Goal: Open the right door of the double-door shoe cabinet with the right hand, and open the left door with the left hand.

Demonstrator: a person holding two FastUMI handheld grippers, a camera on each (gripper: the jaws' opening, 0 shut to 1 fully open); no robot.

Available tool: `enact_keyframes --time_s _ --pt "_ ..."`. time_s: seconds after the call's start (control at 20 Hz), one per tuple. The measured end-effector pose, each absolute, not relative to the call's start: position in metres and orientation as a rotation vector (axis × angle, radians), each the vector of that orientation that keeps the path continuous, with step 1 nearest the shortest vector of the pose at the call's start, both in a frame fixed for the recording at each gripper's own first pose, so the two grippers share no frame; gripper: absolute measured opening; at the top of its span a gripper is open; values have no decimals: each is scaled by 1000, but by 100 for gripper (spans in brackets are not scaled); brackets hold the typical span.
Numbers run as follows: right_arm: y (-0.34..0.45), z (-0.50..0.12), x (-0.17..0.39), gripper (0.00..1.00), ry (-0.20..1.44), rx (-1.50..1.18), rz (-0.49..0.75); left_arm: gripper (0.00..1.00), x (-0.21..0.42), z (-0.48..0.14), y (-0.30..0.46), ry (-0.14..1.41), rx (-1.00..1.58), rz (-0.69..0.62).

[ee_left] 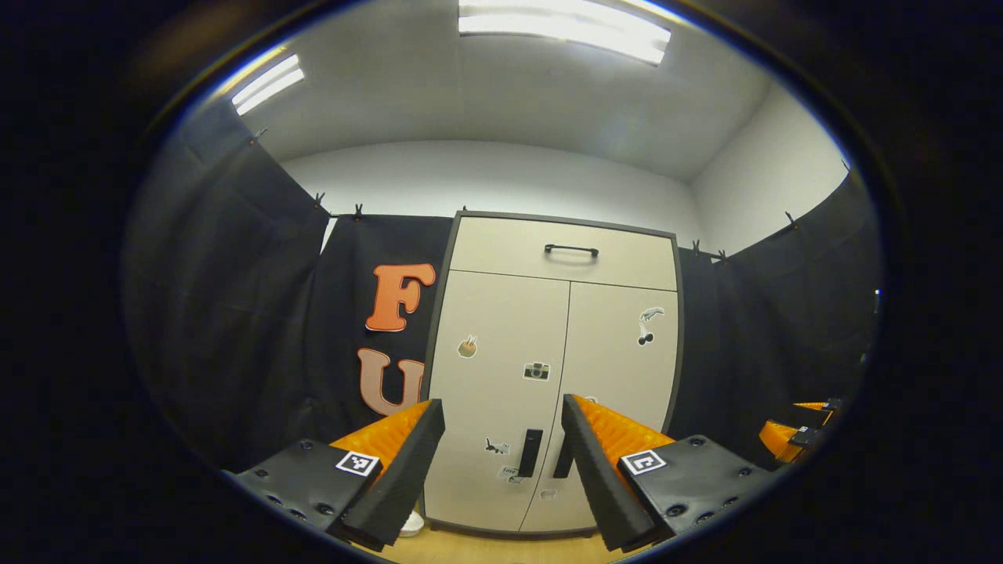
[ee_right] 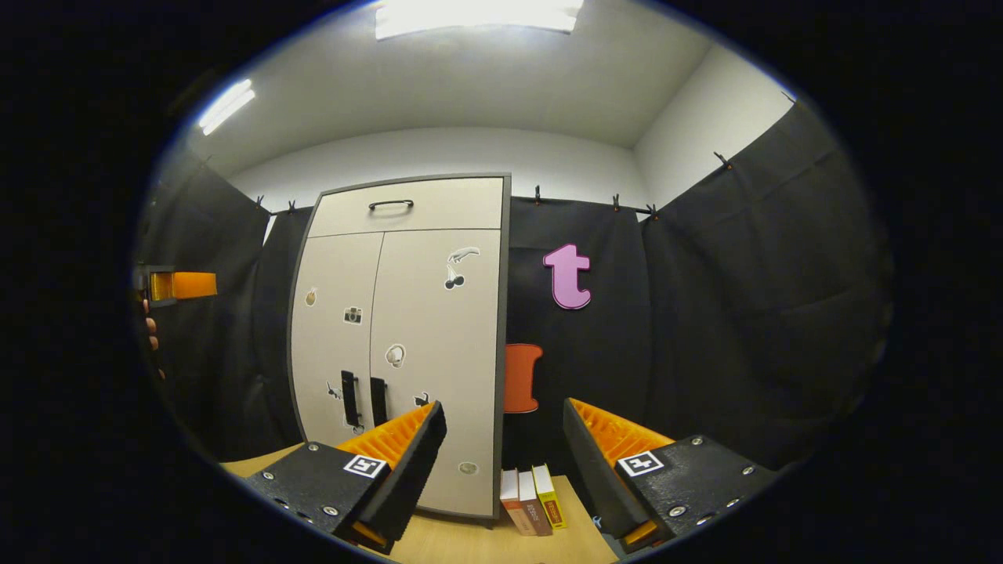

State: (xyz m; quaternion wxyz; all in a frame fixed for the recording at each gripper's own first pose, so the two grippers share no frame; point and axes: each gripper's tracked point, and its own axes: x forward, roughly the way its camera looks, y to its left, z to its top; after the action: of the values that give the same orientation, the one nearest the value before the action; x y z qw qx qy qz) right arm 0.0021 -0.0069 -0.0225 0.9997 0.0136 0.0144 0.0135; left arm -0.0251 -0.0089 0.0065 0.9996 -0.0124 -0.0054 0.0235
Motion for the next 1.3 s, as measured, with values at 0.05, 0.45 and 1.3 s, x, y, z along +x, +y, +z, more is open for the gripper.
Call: enact_keyframes --time_s 0.05,0.45,1.3 --pt "-5 -24 6 92 34 30 18 96 -22 6 -5 -16 -26 47" --pt "36 -14 39 92 20 70 -56 96 13 9 54 -57 2 -7" --pt "128 -32 116 93 7 25 22 96 81 -52 90 -2 -17 -58"
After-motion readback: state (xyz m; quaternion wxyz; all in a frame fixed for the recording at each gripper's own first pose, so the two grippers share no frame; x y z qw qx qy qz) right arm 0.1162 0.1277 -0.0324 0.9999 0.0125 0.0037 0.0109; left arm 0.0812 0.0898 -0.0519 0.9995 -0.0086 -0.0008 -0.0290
